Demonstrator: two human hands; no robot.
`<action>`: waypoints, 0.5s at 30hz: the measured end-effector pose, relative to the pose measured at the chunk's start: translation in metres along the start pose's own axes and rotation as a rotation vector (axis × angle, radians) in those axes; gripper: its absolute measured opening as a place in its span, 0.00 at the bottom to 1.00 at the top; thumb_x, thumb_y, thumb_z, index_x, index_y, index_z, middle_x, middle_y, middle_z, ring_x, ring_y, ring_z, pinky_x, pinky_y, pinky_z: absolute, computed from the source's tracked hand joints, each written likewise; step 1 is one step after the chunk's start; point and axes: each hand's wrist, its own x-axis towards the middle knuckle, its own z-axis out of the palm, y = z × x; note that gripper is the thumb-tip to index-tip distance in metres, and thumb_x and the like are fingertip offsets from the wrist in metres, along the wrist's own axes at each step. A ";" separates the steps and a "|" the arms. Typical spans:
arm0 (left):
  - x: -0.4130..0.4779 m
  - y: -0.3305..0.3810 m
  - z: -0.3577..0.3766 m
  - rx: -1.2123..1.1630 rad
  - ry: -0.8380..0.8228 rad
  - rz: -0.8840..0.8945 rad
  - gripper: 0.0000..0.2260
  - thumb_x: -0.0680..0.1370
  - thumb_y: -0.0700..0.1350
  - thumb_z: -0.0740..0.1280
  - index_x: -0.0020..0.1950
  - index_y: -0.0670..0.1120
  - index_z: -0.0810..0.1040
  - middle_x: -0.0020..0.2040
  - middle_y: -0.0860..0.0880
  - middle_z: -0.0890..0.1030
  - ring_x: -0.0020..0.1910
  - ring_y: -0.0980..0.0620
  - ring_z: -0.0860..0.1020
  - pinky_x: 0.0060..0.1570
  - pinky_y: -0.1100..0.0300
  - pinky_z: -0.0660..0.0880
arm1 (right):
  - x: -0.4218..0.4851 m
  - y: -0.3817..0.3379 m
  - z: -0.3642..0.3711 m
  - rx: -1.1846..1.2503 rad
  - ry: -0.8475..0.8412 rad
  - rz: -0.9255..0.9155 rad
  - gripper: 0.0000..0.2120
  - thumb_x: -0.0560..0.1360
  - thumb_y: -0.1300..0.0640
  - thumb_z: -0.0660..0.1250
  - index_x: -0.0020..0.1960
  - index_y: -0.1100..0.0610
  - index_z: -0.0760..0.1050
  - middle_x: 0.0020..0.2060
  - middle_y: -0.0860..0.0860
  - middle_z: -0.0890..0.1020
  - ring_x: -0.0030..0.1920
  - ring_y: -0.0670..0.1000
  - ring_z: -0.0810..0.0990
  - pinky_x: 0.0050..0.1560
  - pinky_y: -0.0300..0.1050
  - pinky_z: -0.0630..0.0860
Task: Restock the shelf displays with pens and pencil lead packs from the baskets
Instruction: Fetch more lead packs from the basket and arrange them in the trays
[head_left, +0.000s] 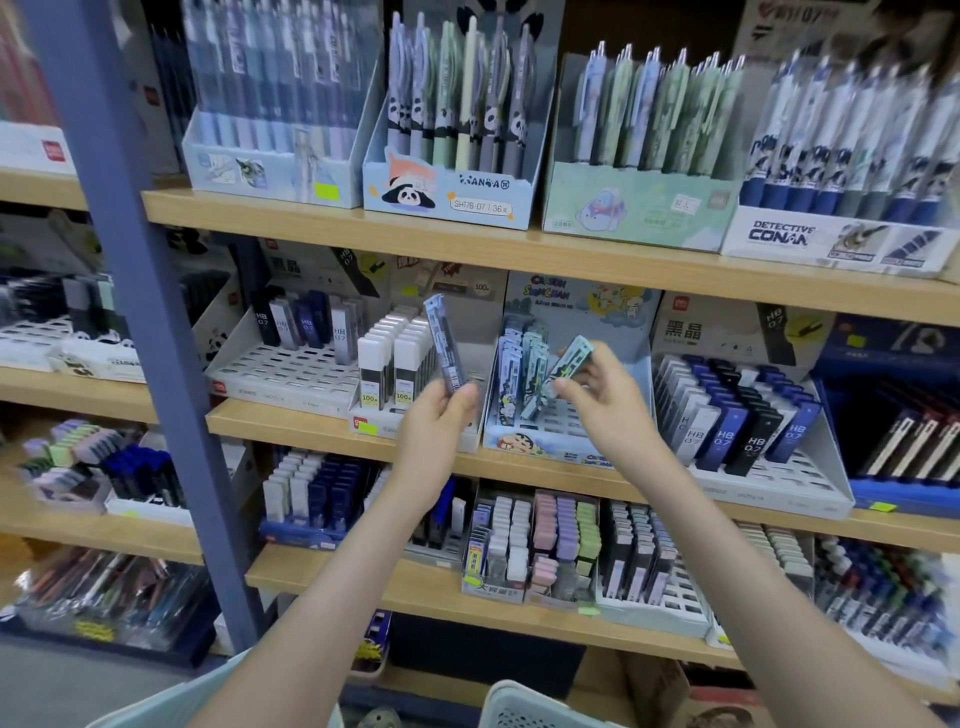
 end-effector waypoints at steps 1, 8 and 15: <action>0.002 0.002 0.003 0.001 -0.011 0.006 0.05 0.81 0.47 0.62 0.51 0.51 0.77 0.51 0.54 0.81 0.52 0.58 0.80 0.61 0.54 0.74 | 0.002 0.003 0.002 -0.020 -0.012 -0.011 0.13 0.79 0.58 0.63 0.62 0.56 0.67 0.49 0.49 0.76 0.53 0.50 0.76 0.51 0.51 0.74; 0.013 0.009 0.016 0.181 -0.078 0.070 0.15 0.82 0.50 0.58 0.50 0.37 0.70 0.44 0.46 0.72 0.42 0.52 0.71 0.44 0.58 0.68 | 0.005 0.005 0.006 -0.046 -0.029 -0.157 0.24 0.78 0.64 0.62 0.67 0.44 0.58 0.31 0.46 0.66 0.37 0.43 0.73 0.41 0.36 0.69; 0.013 0.007 0.015 0.194 -0.107 0.077 0.12 0.82 0.49 0.58 0.44 0.43 0.68 0.41 0.43 0.74 0.41 0.49 0.73 0.44 0.54 0.69 | 0.002 0.008 0.007 -0.038 -0.050 -0.197 0.27 0.78 0.64 0.63 0.59 0.31 0.61 0.41 0.51 0.76 0.48 0.44 0.79 0.46 0.33 0.73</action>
